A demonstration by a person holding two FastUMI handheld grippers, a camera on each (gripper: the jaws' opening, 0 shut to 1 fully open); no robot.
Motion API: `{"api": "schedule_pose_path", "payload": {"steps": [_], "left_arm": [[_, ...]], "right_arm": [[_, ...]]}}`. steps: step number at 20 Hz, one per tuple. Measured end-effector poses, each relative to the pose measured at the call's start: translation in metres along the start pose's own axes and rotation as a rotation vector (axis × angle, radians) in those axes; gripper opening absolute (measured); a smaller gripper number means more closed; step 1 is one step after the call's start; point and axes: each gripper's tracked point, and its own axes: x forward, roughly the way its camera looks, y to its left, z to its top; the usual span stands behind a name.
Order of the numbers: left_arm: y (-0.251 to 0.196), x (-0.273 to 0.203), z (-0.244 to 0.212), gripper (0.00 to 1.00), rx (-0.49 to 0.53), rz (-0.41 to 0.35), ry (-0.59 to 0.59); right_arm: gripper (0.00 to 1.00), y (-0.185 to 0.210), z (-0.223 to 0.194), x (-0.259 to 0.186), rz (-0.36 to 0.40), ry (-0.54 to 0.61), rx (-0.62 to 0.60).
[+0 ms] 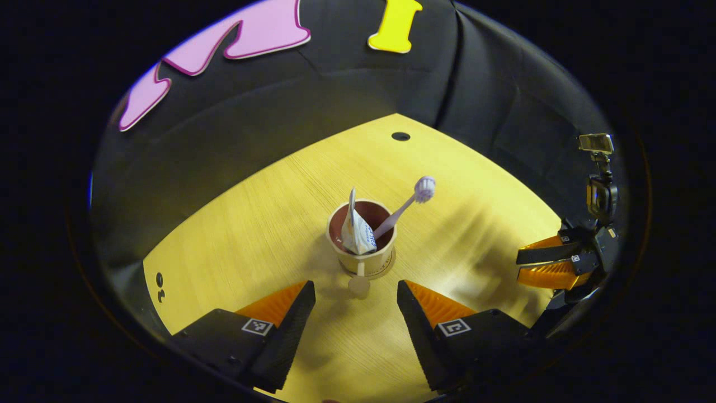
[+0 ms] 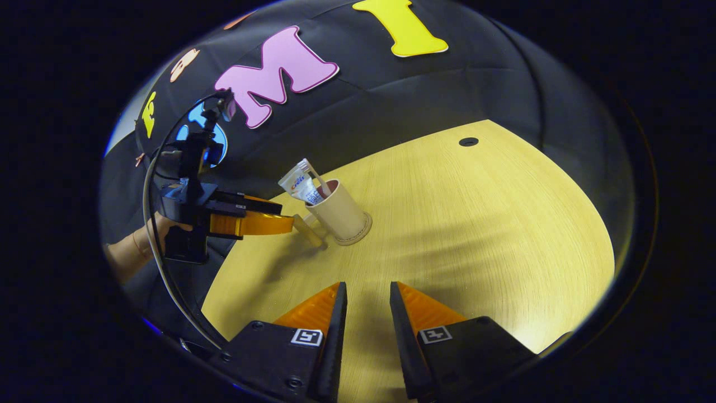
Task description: Put the toothbrush and toothpaste on the desktop into the cup, then pick up the cup and place it on the coaster on the desktop.
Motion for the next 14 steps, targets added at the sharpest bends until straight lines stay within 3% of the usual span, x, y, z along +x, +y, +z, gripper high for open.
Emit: {"api": "schedule_pose_path", "payload": {"steps": [3, 4, 5, 6, 7, 8, 9, 10, 12, 14], "left_arm": [[-0.015, -0.029, -0.010, 0.93, -0.051, -0.029, -0.048], [-0.014, -0.036, -0.013, 0.94, -0.062, -0.023, -0.065], [-0.014, -0.044, -0.016, 0.94, -0.073, -0.011, -0.078], [-0.016, -0.052, -0.021, 0.95, -0.080, -0.007, -0.088], [-0.021, -0.062, -0.027, 0.95, -0.087, -0.015, -0.100], [-0.027, -0.072, -0.033, 0.95, -0.093, -0.033, -0.110], [-0.032, -0.083, -0.040, 0.95, -0.093, -0.044, -0.122], [-0.034, -0.094, -0.046, 0.95, -0.089, -0.042, -0.133], [-0.036, -0.115, -0.060, 0.95, -0.090, -0.027, -0.155], [-0.042, -0.133, -0.070, 0.95, -0.104, -0.025, -0.181]], "right_arm": [[0.55, 0.014, 0.002, -0.008, 0.003, -0.008, -0.029], [0.39, 0.020, 0.003, -0.012, 0.006, -0.012, -0.036], [0.55, 0.027, 0.003, -0.016, 0.008, -0.014, -0.042], [0.55, 0.034, 0.004, -0.020, 0.010, -0.019, -0.050], [0.42, 0.042, 0.006, -0.025, 0.017, -0.023, -0.057], [0.61, 0.050, 0.006, -0.030, 0.020, -0.027, -0.066], [0.48, 0.058, 0.005, -0.035, 0.026, -0.027, -0.078], [0.65, 0.065, 0.004, -0.040, 0.029, -0.026, -0.093], [0.74, 0.079, 0.002, -0.049, 0.034, -0.026, -0.119], [0.77, 0.091, -0.003, -0.057, 0.036, -0.026, -0.136]]}}
